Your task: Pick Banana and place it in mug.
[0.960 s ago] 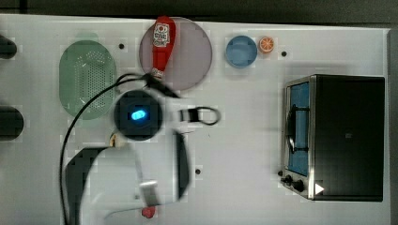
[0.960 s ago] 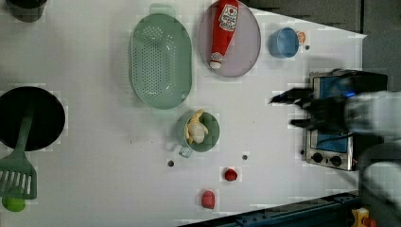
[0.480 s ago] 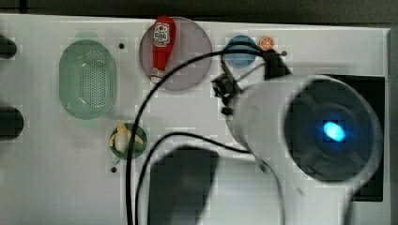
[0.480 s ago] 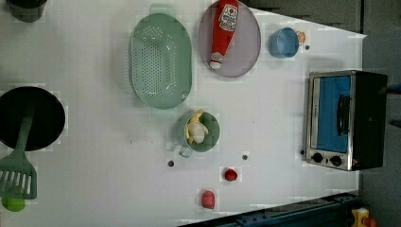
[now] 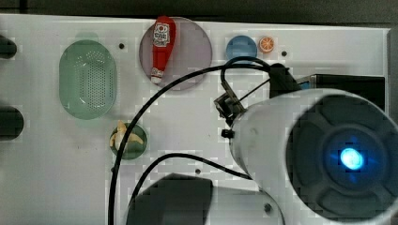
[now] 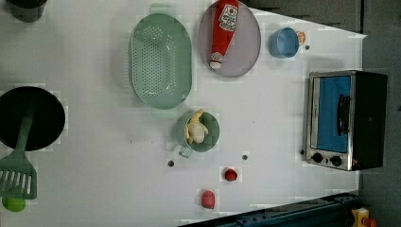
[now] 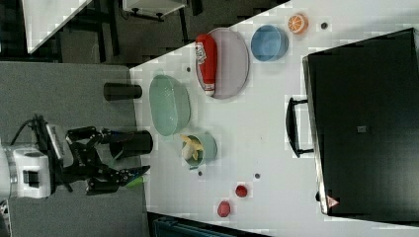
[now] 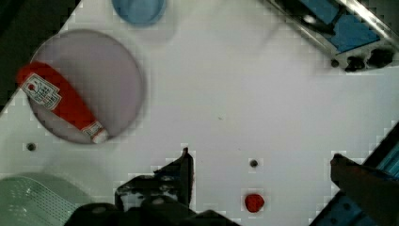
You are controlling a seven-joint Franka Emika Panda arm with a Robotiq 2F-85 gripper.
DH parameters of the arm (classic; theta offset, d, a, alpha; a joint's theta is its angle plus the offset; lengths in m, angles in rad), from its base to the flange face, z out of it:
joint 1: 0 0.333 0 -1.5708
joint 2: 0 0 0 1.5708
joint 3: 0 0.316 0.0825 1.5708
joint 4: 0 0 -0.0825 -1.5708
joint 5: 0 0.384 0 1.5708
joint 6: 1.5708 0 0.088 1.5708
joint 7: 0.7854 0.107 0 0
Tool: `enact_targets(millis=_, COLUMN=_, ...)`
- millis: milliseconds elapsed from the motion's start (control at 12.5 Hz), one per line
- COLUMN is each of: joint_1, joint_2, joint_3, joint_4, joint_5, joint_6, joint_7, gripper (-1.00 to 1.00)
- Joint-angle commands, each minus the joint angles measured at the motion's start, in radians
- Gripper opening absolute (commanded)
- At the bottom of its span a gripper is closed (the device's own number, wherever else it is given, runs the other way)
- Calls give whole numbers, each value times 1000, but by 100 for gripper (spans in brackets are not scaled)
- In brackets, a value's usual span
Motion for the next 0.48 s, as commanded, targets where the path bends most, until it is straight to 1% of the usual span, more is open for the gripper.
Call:
enact_targets(millis=80, joint_1=6, joint_2=35, joint_3=1, joint_4=-3, joint_5=10, joint_6=-10, joint_7=-15, gripper=100)
enact_targets(millis=480, joint_1=6, joint_2=40, joint_3=1, joint_4=-7, joint_5=10, joint_6=-10, joint_7=-15, gripper=100)
